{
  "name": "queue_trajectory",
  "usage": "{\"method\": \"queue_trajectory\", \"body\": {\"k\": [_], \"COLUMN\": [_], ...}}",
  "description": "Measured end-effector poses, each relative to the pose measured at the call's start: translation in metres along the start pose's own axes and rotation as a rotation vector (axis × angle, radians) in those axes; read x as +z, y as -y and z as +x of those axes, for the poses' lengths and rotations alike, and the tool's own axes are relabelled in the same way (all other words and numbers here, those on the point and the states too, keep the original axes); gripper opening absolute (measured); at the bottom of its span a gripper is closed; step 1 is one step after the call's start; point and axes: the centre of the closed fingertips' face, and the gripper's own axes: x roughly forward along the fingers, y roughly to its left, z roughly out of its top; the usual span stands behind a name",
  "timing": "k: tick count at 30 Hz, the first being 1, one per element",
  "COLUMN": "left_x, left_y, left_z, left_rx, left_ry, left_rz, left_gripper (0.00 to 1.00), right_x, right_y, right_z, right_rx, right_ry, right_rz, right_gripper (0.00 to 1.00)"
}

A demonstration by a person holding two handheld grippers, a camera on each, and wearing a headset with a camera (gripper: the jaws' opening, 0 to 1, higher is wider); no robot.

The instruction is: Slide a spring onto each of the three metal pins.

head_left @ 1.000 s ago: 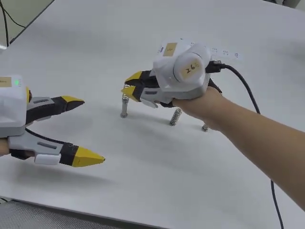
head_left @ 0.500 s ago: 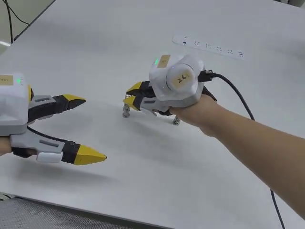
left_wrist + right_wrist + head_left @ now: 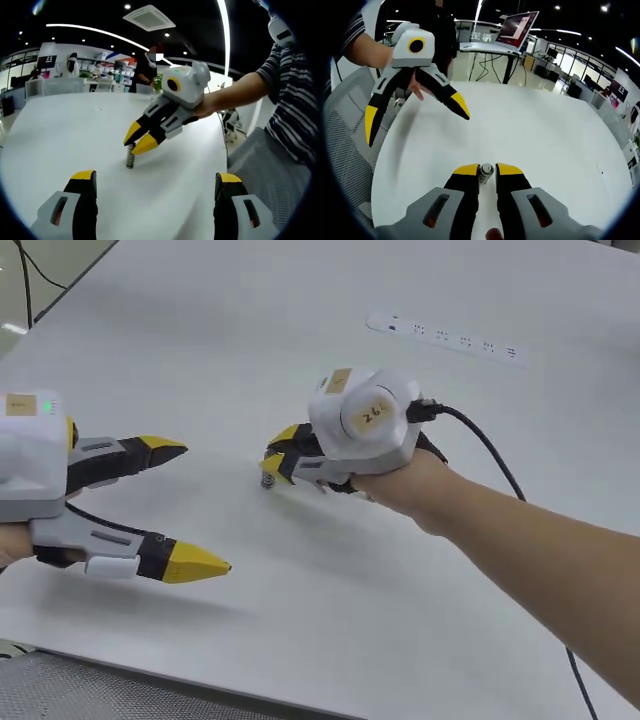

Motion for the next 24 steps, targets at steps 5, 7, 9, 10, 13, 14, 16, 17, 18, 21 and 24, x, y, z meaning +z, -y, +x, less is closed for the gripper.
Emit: {"method": "queue_trajectory", "body": {"k": [5, 7, 9, 10, 13, 14, 16, 17, 18, 21, 24], "left_x": [0.010, 0.013, 0.015, 0.015, 0.017, 0.018, 0.020, 0.021, 0.021, 0.025, 0.026], "left_y": [0.002, 0.002, 0.002, 0.001, 0.001, 0.001, 0.002, 0.002, 0.002, 0.003, 0.004], "left_z": [0.002, 0.003, 0.004, 0.005, 0.006, 0.007, 0.008, 0.008, 0.009, 0.012, 0.016], "left_rx": [-0.004, -0.007, -0.007, -0.007, -0.011, -0.012, -0.014, -0.015, -0.014, -0.016, -0.021], "left_ry": [0.017, 0.020, 0.024, 0.025, 0.023, 0.024, 0.028, 0.027, 0.026, 0.034, 0.028], "left_rz": [0.003, 0.008, 0.011, 0.011, 0.017, 0.018, 0.019, 0.020, 0.022, 0.025, 0.030], "left_gripper": [0.95, 0.95, 0.95, 0.95, 0.96, 0.96, 0.96, 0.96, 0.96, 0.96, 0.96], "right_x": [0.007, 0.009, 0.010, 0.010, 0.004, 0.001, -0.003, -0.005, -0.005, -0.007, -0.010], "right_y": [0.004, 0.005, 0.005, 0.005, 0.002, 0.001, 0.002, 0.002, 0.003, 0.005, 0.003], "right_z": [-0.009, -0.016, -0.022, -0.025, -0.037, -0.041, -0.046, -0.051, -0.054, -0.069, -0.081], "right_rx": [-0.024, -0.027, -0.032, -0.036, -0.033, -0.031, -0.039, -0.046, -0.053, -0.091, -0.098], "right_ry": [0.050, 0.071, 0.092, 0.105, 0.131, 0.140, 0.148, 0.166, 0.179, 0.219, 0.252], "right_rz": [0.049, 0.077, 0.092, 0.103, 0.122, 0.129, 0.147, 0.163, 0.174, 0.205, 0.234], "right_gripper": [0.15, 0.16, 0.16, 0.17, 0.20, 0.22, 0.24, 0.26, 0.27, 0.31, 0.35]}}
